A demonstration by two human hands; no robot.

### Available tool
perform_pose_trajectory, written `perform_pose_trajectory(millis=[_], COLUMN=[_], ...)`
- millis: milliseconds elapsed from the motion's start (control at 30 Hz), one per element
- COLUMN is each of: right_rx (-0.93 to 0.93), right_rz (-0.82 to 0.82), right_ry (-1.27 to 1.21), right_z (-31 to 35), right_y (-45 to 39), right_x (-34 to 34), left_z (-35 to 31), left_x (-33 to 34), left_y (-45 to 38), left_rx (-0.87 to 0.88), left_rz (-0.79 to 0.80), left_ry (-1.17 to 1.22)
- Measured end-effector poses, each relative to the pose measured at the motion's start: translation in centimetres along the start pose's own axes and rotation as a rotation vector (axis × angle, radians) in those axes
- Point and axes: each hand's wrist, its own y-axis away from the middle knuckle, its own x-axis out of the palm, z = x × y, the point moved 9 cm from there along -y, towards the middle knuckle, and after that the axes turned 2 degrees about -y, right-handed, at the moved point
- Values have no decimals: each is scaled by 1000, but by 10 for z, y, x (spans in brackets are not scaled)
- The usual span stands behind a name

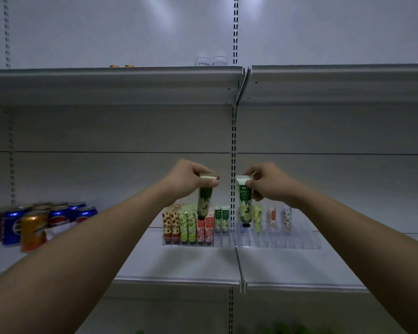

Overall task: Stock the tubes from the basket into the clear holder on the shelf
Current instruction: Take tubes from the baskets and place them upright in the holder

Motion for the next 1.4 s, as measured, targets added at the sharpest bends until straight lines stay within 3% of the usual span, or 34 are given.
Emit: perform_pose_trajectory(millis=[167,533,867,1400], right_rx=[16,4,-42,-18], right_rz=[5,-75,-127,-74], right_ry=[15,173,334,407], right_z=[-22,-91,-131,-148], right_y=[-39,-119,-173,-208], right_x=[4,37,70,88], left_z=[25,99,151,185], left_x=[10,59,100,126], left_y=[-37,-124,-177,-199], left_rx=[-11,-74,-24,-52], left_rz=[-84,-71,-6,141], left_ry=[-87,-115,-424,-638])
